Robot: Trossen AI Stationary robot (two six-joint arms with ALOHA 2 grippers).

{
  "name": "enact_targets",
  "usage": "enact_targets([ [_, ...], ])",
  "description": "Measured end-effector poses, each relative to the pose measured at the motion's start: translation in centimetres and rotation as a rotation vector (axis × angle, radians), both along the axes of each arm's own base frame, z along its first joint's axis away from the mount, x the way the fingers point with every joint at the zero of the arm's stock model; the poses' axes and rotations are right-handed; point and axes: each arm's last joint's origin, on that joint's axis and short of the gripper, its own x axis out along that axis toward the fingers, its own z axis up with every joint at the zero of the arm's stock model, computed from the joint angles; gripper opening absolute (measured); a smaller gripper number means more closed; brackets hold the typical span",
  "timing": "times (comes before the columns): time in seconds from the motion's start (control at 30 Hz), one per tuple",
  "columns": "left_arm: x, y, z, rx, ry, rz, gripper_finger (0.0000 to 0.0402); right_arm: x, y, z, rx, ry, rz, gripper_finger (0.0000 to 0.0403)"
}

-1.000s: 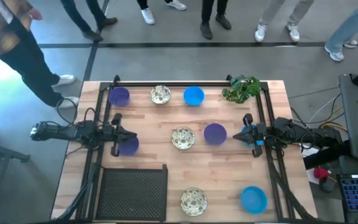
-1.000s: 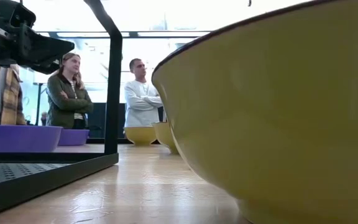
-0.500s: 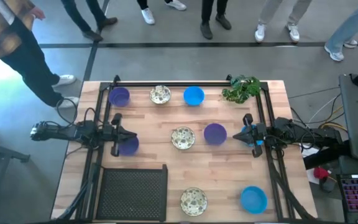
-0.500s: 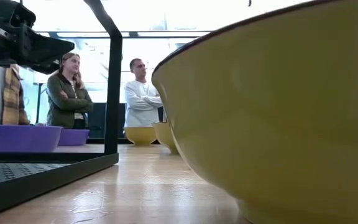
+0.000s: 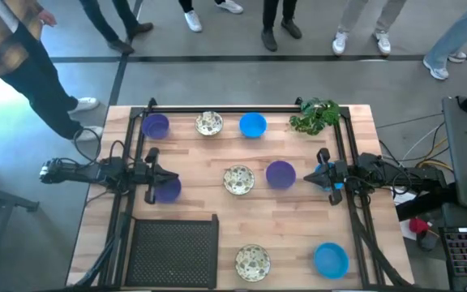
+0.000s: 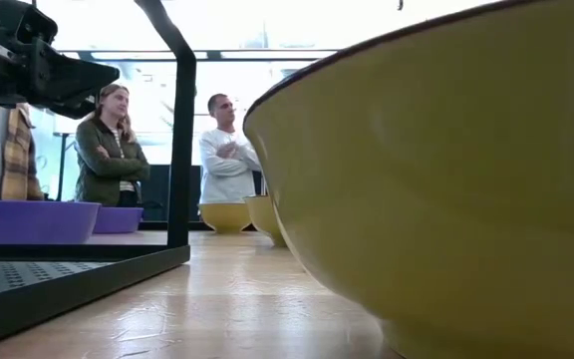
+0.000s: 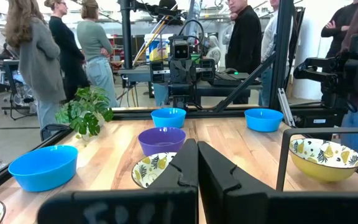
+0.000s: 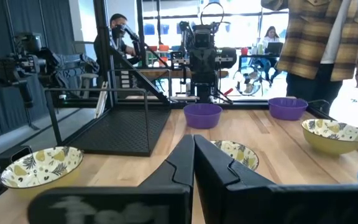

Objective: Pick & Place Mini bowls

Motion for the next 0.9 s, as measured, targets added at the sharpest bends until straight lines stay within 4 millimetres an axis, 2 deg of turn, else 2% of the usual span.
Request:
enact_targets([
  [0.9,0.00,0.00,0.00,0.003,0.000,0.000,0.0000,-0.01,0.00,0.12,-0.003,-0.013,0.000,0.0008],
])
